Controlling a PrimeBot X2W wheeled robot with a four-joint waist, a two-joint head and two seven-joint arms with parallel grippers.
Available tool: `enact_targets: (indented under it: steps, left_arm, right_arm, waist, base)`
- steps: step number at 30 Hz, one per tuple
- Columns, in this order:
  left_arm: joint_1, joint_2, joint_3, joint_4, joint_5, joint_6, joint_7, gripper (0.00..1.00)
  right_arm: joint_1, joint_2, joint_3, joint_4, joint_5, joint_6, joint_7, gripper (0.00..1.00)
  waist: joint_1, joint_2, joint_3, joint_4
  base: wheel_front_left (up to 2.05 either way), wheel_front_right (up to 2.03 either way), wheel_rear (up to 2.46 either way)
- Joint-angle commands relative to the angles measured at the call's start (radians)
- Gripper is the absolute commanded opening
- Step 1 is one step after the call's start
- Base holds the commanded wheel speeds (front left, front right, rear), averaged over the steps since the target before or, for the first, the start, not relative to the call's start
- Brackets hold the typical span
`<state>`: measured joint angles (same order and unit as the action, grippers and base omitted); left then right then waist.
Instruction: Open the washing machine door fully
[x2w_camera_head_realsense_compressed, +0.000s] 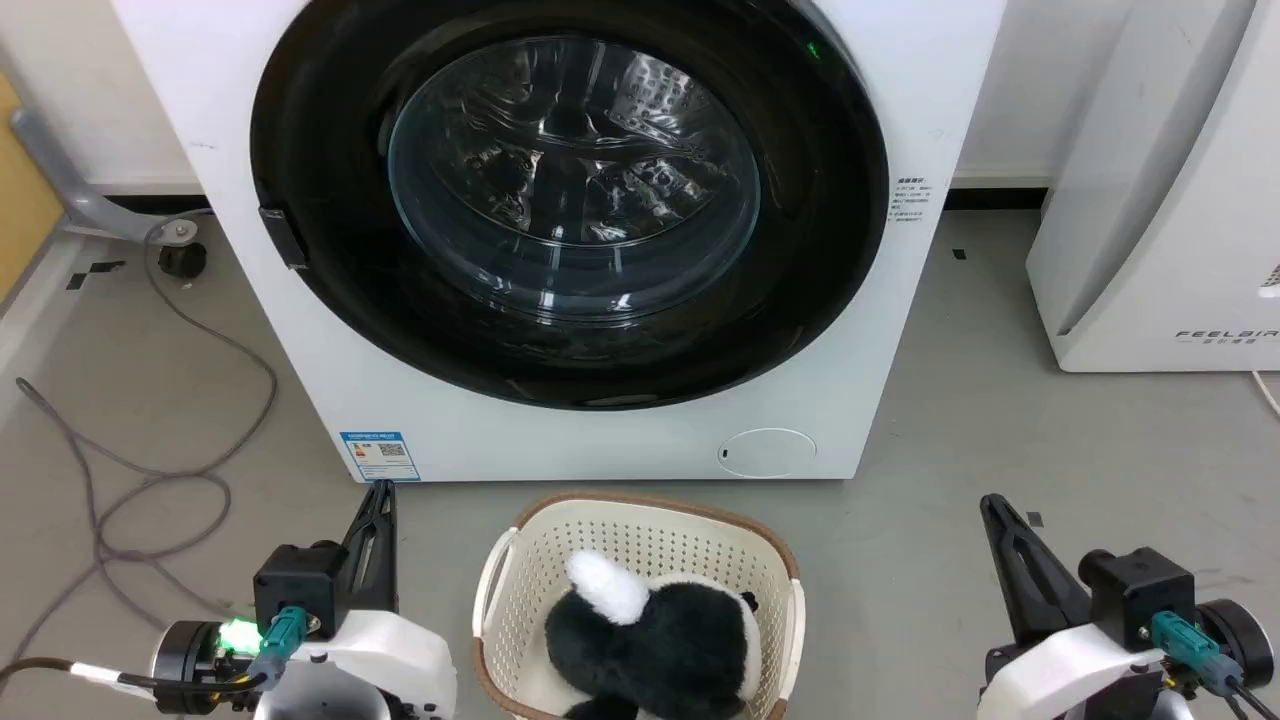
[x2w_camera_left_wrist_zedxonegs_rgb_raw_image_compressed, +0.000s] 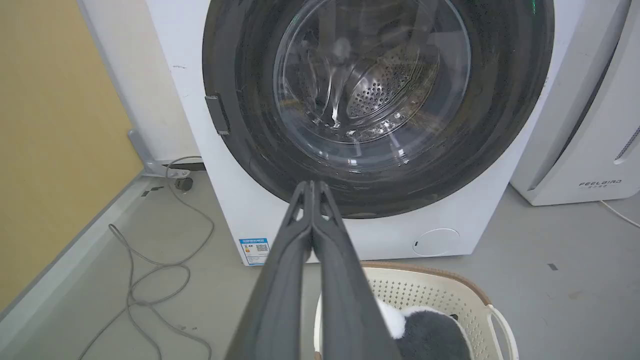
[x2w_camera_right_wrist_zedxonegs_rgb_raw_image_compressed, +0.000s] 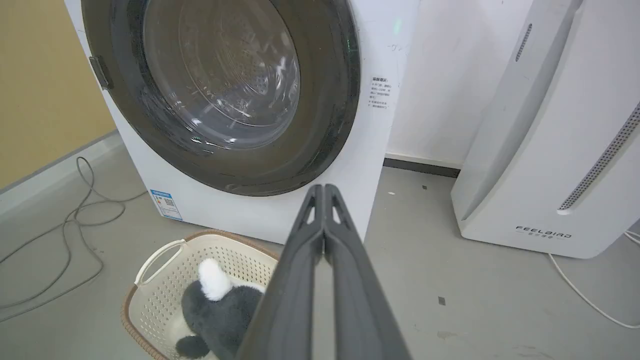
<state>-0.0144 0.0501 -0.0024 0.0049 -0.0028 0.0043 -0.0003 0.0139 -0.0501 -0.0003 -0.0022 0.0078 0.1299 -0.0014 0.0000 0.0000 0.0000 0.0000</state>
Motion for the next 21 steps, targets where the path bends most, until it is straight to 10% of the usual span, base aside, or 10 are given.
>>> enact_targets:
  steps: [1,17,18,21]
  left_arm:
    - [0.014,0.000,0.002,-0.005,0.003,-0.004,0.000,0.00]
    - [0.014,0.000,0.002,-0.005,0.003,-0.004,0.000,0.00]
    - [0.000,0.000,0.000,0.000,0.000,0.000,0.000,1.00]
    - [0.000,-0.001,0.000,0.002,-0.001,0.001,-0.001,1.00]
  right_arm:
    - [-0.014,0.000,0.000,0.002,-0.008,0.001,0.001,0.00]
    - [-0.014,0.000,0.000,0.002,-0.008,0.001,0.001,0.00]
    - [0.000,0.000,0.000,0.000,0.000,0.000,0.000,1.00]
    - [0.002,0.000,-0.002,0.006,0.002,0.000,-0.001,1.00]
  waist:
    - [0.0000,0.0000,0.000,0.000]
    - [0.0000,0.0000,0.000,0.000]
    - [0.0000,0.0000,0.000,0.000]
    - [0.0000,0.0000,0.000,0.000]
  base:
    - [0.00,0.00,0.00]
    - [0.00,0.00,0.00]
    - [0.00,0.00,0.00]
    - [0.00,0.00,0.00]
